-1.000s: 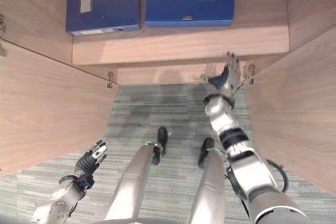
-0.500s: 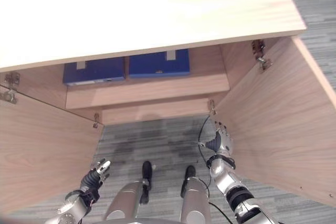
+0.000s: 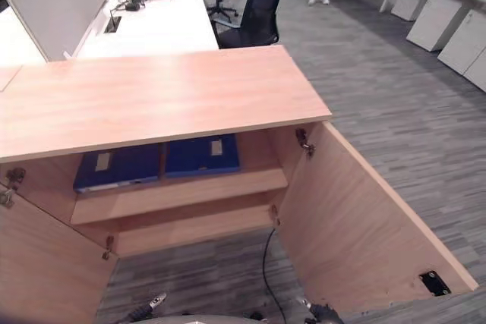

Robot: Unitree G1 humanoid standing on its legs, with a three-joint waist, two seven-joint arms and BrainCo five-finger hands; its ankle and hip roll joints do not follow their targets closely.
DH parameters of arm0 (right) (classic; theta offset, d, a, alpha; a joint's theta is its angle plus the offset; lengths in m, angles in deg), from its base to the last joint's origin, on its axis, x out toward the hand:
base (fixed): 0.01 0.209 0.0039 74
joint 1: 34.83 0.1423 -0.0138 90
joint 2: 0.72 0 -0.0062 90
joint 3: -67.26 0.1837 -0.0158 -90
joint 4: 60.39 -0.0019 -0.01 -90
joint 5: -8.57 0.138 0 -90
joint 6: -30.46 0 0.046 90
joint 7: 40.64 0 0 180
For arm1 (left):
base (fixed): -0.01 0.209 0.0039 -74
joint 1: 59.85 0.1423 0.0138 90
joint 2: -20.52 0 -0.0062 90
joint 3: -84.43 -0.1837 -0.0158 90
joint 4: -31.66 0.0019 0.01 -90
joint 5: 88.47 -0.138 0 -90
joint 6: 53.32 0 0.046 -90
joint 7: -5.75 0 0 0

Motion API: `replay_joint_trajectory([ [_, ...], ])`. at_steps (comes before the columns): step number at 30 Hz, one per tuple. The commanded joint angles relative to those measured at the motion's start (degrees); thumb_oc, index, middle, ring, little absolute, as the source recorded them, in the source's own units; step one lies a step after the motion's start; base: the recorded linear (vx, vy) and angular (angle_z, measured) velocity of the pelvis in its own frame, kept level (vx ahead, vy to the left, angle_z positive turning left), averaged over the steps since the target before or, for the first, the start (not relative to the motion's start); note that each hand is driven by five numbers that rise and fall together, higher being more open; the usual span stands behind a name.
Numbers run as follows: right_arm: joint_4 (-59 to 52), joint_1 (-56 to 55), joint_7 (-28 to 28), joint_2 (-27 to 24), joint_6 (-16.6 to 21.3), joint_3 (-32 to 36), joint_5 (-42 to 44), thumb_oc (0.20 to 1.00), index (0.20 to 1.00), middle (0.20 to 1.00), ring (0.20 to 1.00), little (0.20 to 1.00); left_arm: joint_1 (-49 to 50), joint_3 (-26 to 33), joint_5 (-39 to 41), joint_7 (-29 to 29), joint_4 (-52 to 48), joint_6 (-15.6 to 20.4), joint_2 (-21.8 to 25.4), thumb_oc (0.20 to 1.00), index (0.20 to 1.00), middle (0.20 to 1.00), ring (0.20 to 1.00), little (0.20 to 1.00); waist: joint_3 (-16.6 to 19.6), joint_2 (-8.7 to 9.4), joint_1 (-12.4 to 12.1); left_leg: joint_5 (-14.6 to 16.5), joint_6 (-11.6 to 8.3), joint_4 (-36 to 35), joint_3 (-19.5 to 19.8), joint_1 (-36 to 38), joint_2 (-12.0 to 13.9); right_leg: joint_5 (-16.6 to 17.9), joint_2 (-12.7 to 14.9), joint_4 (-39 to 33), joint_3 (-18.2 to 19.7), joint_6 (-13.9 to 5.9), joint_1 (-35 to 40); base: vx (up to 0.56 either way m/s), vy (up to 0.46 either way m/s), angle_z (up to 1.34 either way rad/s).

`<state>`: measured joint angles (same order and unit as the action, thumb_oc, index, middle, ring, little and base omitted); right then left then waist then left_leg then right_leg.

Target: Put the empty folder in the office cabinet

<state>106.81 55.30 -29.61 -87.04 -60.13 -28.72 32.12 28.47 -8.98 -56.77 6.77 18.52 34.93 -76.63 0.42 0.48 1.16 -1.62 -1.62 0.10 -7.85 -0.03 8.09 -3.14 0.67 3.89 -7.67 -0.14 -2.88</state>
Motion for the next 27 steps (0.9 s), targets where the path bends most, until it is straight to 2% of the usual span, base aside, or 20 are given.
replay_joint_trajectory([
  [1,3.9,3.2,-1.1,-1.3,-0.3,2.0,0.9,1.0,1.0,1.0,1.0,1.0,-1.3,3.4,-1.1,-0.8,2.7,0.6,-1.0,1.0,1.0,1.0,1.0,1.0,-2.9,2.01,0.3,3.2,-0.18,7.4,2.9,-2.0,-3.3,-1.5,0.0,-1.6,2.2,-2.79,2.3,-0.08,0.002,-0.48],
  [2,3.9,2.9,-1.0,-1.5,-0.2,2.3,0.9,1.0,1.0,1.0,1.0,1.0,-1.6,3.5,-0.7,-0.9,3.0,0.6,-1.3,1.0,1.0,1.0,1.0,1.0,-2.8,2.14,0.4,4.6,0.54,8.3,5.6,-2.7,-5.6,-1.3,0.0,-1.4,3.0,-2.75,2.0,-0.07,0.039,-0.7],
  [3,3.5,2.0,-1.1,-1.7,0.1,3.0,1.1,1.0,1.0,1.0,1.0,1.0,-2.0,3.3,-0.1,-1.1,3.7,0.5,-1.8,1.0,1.0,1.0,1.0,1.0,-2.7,1.9,0.7,6.1,1.48,8.2,9.7,-3.6,-9.6,-1.1,-0.8,-1.3,5.1,-2.81,1.8,-0.02,0.061,-0.68],
  [5,3.6,1.5,-1.4,-1.6,0.1,3.9,1.7,1.0,1.0,1.0,1.0,1.0,-2.0,3.1,-0.7,-1.4,3.8,0.4,-2.1,1.0,1.0,1.0,1.0,1.0,-1.8,1.01,1.6,6.2,2.34,4.7,8.0,-1.2,-9.4,-0.9,-2.2,-1.5,6.8,-2.85,2.1,0.03,0.081,-0.62],
  [6,4.3,1.2,-0.7,-1.7,0.3,5.1,3.1,1.0,1.0,1.0,1.0,1.0,-2.3,2.8,-1.8,-1.0,4.1,0.6,-1.4,1.0,1.0,1.0,1.0,1.0,-0.4,0.99,2.5,5.3,2.57,1.3,7.3,0.0,-9.5,0.0,-2.5,-2.5,8.0,-3.28,1.8,0.04,0.068,-0.61],
  [7,4.3,1.2,-0.7,-1.7,0.3,5.1,3.1,1.0,1.0,1.0,1.0,1.0,-2.3,2.8,-1.8,-1.0,4.2,0.6,-1.4,1.0,1.0,1.0,1.0,1.0,-0.4,0.99,2.4,5.2,2.57,1.0,7.2,0.2,-9.5,0.0,-2.5,-2.6,8.1,-3.28,1.9,0.08,0.062,-0.84],
  [9,4.4,-0.2,-0.5,-1.8,0.6,7.0,3.9,1.0,1.0,1.0,1.0,1.0,-1.6,3.3,-3.6,-1.9,4.6,0.6,-0.7,1.0,1.0,1.0,1.0,1.0,1.8,0.71,3.0,4.4,2.6,-4.3,5.6,3.6,-9.6,0.8,-2.6,-4.9,9.2,-3.76,3.2,0.15,0.055,-0.86],
  [17,4.2,-1.5,1.0,-3.2,1.8,11.0,6.7,1.0,1.0,1.0,1.0,1.0,-0.1,6.3,-6.4,-2.3,7.1,0.3,0.5,1.0,1.0,1.0,1.0,1.0,2.9,0.19,4.4,5.8,2.56,-5.1,2.5,5.9,-9.7,2.1,-2.0,-7.5,11.3,-4.74,5.8,0.06,0.036,-0.37],
  [23,-5.9,-2.2,3.7,-4.4,3.8,10.2,4.2,1.0,1.0,1.0,1.0,1.0,-0.1,9.3,-8.4,-1.5,8.4,-0.1,2.1,1.0,1.0,1.0,1.0,1.0,3.8,0.46,5.3,6.7,2.41,-5.1,0.9,6.4,-9.5,2.8,-1.6,-8.5,12.2,-5.27,6.1,0.03,0.018,-0.14],
  [24,-10.0,-2.7,4.6,-4.9,4.2,9.8,2.7,1.0,1.0,1.0,1.0,1.0,-0.1,10.0,-8.7,-1.1,8.5,-0.2,2.2,1.0,1.0,1.0,1.0,1.0,3.8,0.46,5.5,6.8,2.42,-5.1,0.7,6.5,-9.5,2.9,-1.6,-8.5,12.4,-5.39,6.1,0.0,0.018,-0.26],
  [25,-18.9,-3.9,6.1,-6.0,4.9,9.3,-0.5,1.0,1.0,1.0,1.0,1.0,-0.1,11.4,-9.5,-0.2,8.5,-0.3,2.4,1.0,1.0,1.0,1.0,1.0,3.9,0.46,6.0,7.0,2.47,-5.1,0.0,6.5,-9.5,3.1,-1.7,-8.6,13.1,-5.57,5.8,0.0,0.023,-0.27],
  [27,-26.7,-5.1,7.0,-6.8,5.1,8.9,-3.2,1.0,1.0,1.0,1.0,1.0,-0.1,12.3,-10.0,0.8,8.6,-0.5,2.5,1.0,1.0,1.0,1.0,1.0,3.9,0.41,6.3,7.2,2.55,-5.1,-0.9,6.6,-9.5,3.4,-1.6,-8.6,13.8,-5.76,5.5,-0.02,0.025,-0.28],
])
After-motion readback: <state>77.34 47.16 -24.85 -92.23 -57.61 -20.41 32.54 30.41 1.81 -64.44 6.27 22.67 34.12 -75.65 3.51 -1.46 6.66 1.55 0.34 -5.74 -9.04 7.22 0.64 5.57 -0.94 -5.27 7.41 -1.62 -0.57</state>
